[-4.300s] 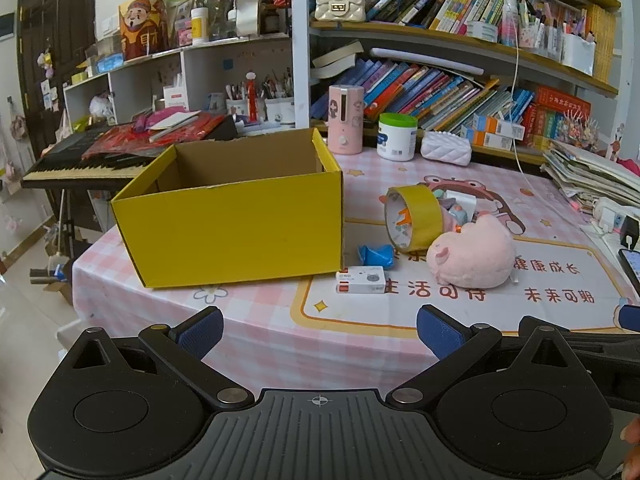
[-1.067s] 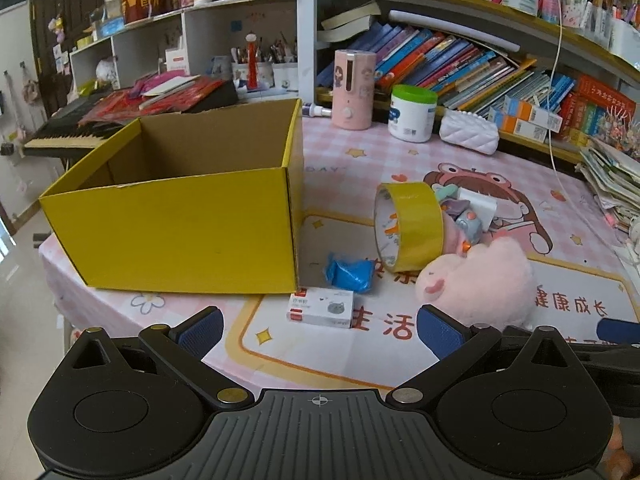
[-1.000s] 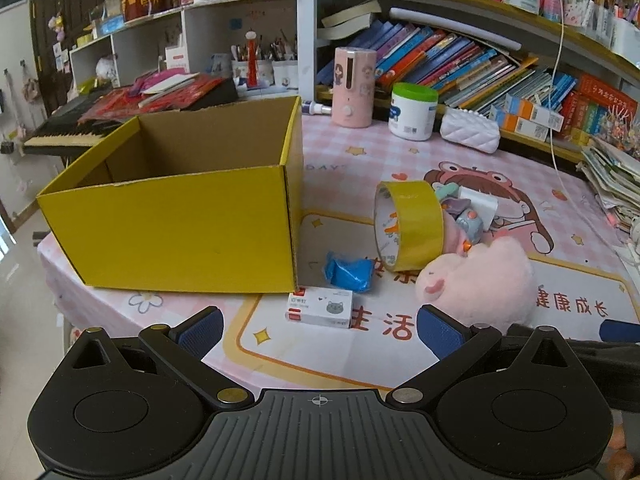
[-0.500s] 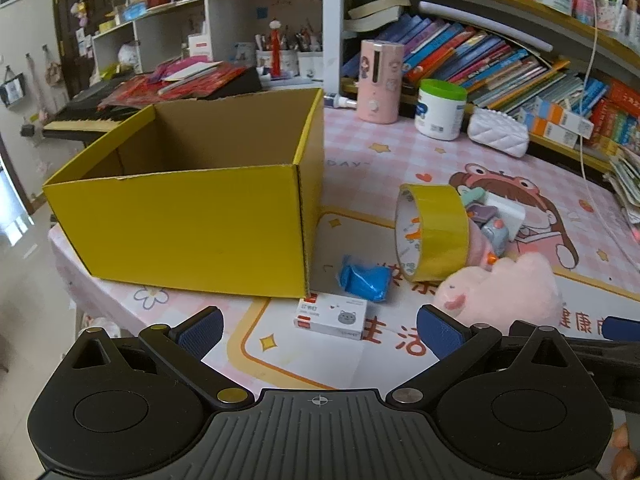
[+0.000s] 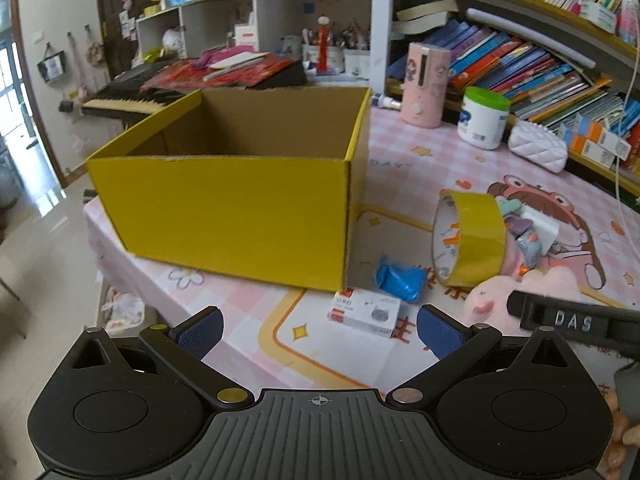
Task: Organize objects
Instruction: 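Close the right tool on the pink pig while the left tool nears the stapler box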
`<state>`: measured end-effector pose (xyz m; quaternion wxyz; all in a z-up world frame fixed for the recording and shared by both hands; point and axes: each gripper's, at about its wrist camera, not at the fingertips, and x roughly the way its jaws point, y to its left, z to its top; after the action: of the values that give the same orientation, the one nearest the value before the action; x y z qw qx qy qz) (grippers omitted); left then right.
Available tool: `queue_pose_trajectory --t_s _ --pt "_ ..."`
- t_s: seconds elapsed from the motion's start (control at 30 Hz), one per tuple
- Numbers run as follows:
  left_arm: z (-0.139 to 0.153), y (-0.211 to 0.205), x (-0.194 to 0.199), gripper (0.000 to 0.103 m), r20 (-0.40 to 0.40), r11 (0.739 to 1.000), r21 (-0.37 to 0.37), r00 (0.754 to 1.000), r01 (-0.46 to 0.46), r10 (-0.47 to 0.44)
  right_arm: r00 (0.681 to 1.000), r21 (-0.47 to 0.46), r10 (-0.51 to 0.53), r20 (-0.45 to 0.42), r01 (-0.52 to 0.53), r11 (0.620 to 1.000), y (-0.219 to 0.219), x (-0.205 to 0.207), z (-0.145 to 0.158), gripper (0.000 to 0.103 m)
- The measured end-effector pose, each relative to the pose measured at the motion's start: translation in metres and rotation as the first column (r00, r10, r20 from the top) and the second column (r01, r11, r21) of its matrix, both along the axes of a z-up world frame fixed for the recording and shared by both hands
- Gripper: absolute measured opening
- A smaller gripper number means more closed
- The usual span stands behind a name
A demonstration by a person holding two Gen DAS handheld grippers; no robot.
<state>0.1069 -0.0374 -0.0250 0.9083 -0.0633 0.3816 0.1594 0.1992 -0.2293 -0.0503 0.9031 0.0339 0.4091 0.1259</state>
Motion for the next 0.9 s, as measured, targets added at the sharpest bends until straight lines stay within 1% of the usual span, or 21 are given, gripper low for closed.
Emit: queue_pose_trajectory --t_s 0.1,0.17,0.2,0.23,0.27,0.33,0.4,0.57,0.63,0.7,0.8,0.9 --pt "-0.004 0.0 -0.001 0.103 -0.018 1.0 -0.012 0.999 -0.028 0.028 0.999 0.013 0.033 -0.021 -0.033 0.999 0.003 0.006 -0.003 0.102" --pt "-0.005 0.0 0.0 0.103 -0.025 0.999 -0.014 0.999 -0.042 0.042 0.997 0.017 0.073 -0.036 -0.072 0.997 0.007 0.009 -0.005 0.097" --pt "-0.006 -0.001 0.0 0.103 -0.028 0.999 -0.013 0.998 -0.049 0.049 0.995 0.024 0.097 -0.036 -0.097 0.995 0.009 0.009 -0.005 0.082" --pt "-0.007 -0.001 0.002 0.103 -0.032 0.998 -0.013 0.998 -0.054 0.054 0.991 0.039 0.132 -0.027 -0.131 0.991 0.009 0.008 -0.004 0.073" --pt "-0.008 -0.002 0.003 0.103 -0.036 0.998 -0.013 0.998 -0.056 0.056 0.988 0.033 0.152 -0.023 -0.151 0.988 0.011 0.007 -0.001 0.07" --pt "-0.011 -0.004 0.008 0.103 -0.042 0.999 -0.01 0.998 -0.051 0.05 0.984 0.011 0.179 -0.007 -0.179 0.984 0.011 0.004 0.006 0.06" --pt "-0.013 -0.009 0.013 0.103 -0.038 0.999 -0.01 0.999 -0.032 0.031 0.984 0.018 0.179 0.011 -0.18 0.984 0.003 0.001 0.014 0.055" --pt "-0.025 -0.022 0.031 0.102 -0.04 1.0 0.009 0.999 0.027 -0.027 0.989 0.022 0.137 0.049 -0.138 0.99 -0.023 -0.004 0.029 0.053" --pt "-0.033 -0.023 0.039 0.101 -0.056 0.999 0.023 0.998 0.033 -0.032 0.99 0.026 0.129 0.053 -0.13 0.991 -0.031 -0.005 0.031 0.049" --pt "-0.04 -0.021 0.045 0.098 -0.066 0.999 0.027 0.997 0.032 -0.03 0.989 0.023 0.131 0.065 -0.133 0.991 -0.035 -0.008 0.033 0.045" --pt "-0.049 -0.016 0.053 0.095 -0.078 0.999 0.015 0.996 0.036 -0.035 0.986 0.017 0.14 0.09 -0.142 0.99 -0.038 -0.012 0.036 0.044" --pt "-0.056 -0.014 0.06 0.088 -0.086 0.998 0.009 0.995 0.057 -0.056 0.984 0.022 0.156 0.09 -0.159 0.987 -0.039 -0.013 0.034 0.038"
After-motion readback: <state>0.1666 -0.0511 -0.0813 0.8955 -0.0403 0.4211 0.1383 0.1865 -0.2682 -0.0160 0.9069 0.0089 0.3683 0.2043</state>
